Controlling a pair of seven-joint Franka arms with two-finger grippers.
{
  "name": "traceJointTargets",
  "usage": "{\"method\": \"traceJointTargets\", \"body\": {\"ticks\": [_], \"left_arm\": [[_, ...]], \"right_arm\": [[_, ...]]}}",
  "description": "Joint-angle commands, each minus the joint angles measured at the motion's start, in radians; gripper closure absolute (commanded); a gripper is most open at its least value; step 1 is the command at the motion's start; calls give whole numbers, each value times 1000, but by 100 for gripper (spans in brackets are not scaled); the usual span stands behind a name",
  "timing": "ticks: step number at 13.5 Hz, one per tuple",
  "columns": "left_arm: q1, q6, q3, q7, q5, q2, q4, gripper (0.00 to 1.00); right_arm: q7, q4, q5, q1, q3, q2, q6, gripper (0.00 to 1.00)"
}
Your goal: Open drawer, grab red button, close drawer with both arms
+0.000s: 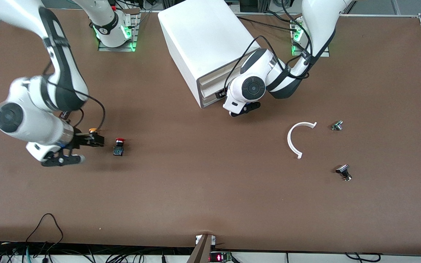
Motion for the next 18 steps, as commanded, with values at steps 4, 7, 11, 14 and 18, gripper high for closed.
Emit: {"method": "traceJointTargets", "body": {"ticks": [4, 7, 11, 14, 18], "left_arm": [[13, -6, -43, -4, -42, -36, -43, 3], [15, -7, -43, -4, -42, -36, -42, 2], [42, -30, -40, 16, -25, -54, -27, 2], [116, -102, -42, 88, 82, -68, 56, 2], [212, -282, -33, 315, 185, -66, 200, 2]], "right_arm": [[7, 45, -8, -3, -5, -175, -258, 1], [46, 153, -9, 1, -2, -186, -404, 1], [224, 244, -11, 3, 4, -187, -538, 1], [243, 244, -15, 9, 15, -264, -541, 1], [243, 244, -48, 7, 40, -293, -596, 1]]}}
